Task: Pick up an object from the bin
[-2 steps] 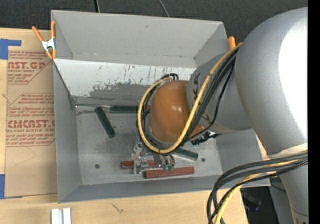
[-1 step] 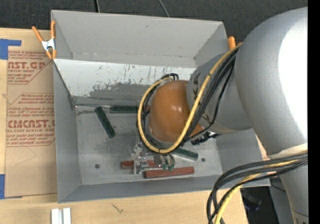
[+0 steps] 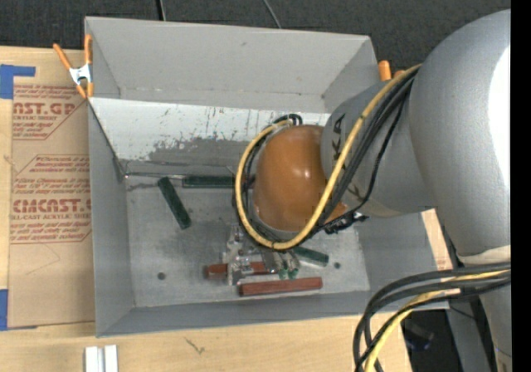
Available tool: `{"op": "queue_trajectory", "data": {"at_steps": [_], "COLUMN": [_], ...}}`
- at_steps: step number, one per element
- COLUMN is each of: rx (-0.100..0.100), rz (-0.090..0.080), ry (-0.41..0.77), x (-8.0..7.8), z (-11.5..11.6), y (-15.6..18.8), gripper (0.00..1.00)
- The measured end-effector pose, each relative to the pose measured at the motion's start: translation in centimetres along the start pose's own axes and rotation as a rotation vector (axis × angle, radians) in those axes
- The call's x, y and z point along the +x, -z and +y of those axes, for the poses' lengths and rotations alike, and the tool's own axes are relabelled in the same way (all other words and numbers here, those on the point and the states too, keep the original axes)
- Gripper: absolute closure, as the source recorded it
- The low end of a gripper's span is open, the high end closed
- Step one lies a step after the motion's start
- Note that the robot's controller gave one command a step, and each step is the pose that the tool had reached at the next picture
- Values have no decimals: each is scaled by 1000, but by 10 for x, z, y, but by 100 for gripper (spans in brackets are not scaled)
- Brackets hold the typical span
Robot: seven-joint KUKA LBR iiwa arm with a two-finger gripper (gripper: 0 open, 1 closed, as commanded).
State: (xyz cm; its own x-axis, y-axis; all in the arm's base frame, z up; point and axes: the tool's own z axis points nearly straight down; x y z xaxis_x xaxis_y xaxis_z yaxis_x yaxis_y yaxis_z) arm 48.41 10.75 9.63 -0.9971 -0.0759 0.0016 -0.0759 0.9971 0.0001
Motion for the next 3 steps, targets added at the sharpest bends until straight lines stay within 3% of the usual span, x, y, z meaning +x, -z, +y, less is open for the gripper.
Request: {"op": "queue_trajectory", "data": {"at_steps": [1, 3], "rx": [0, 0], "rz": [0, -1], "ry": [-17, 24], "x": [3, 1], "z": [-3, 2], "y": [35, 53], "gripper": [100, 100]}}
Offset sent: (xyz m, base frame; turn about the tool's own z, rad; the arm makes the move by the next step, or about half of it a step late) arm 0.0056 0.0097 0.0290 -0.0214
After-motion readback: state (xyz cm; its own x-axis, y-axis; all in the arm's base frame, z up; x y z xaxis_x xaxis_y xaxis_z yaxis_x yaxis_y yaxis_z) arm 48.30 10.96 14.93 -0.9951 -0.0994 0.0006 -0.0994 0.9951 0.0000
